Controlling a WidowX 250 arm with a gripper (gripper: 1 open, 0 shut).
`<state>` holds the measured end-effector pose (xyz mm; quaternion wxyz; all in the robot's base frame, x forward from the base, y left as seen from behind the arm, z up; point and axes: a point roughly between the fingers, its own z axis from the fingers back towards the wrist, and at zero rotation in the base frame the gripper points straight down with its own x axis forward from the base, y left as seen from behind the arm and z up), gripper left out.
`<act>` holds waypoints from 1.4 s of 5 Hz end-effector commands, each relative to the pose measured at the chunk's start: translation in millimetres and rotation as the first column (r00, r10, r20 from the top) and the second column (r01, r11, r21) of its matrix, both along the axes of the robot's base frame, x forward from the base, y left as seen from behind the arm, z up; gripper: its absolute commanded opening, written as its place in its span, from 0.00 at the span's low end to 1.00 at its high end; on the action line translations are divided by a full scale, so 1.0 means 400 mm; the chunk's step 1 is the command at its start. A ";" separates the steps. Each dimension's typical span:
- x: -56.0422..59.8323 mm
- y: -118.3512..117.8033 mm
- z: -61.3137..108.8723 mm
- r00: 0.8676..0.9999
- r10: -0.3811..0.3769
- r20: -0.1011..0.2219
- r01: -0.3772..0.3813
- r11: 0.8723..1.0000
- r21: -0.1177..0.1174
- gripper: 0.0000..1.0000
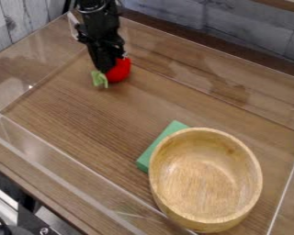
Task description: Move the red fruit to the left
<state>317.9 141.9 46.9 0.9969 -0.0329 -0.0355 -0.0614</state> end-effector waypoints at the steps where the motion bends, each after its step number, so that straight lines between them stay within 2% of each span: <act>1: -0.014 0.018 0.035 0.999 -0.035 0.041 0.034 0.999 0.007 1.00; 2: -0.021 0.028 0.038 0.999 -0.016 0.034 0.016 1.000 -0.014 1.00; 3: -0.023 0.035 0.039 0.999 -0.001 0.033 0.002 1.000 -0.021 0.00; 4: -0.038 0.010 0.046 0.999 0.043 0.032 -0.042 0.999 -0.030 0.00; 5: -0.049 -0.010 0.047 0.996 0.089 0.025 -0.088 0.995 -0.042 1.00; 6: -0.055 -0.028 0.050 0.991 0.135 0.021 -0.134 0.990 -0.049 1.00; 7: -0.045 -0.043 0.050 0.987 0.157 0.019 -0.156 0.987 -0.046 0.00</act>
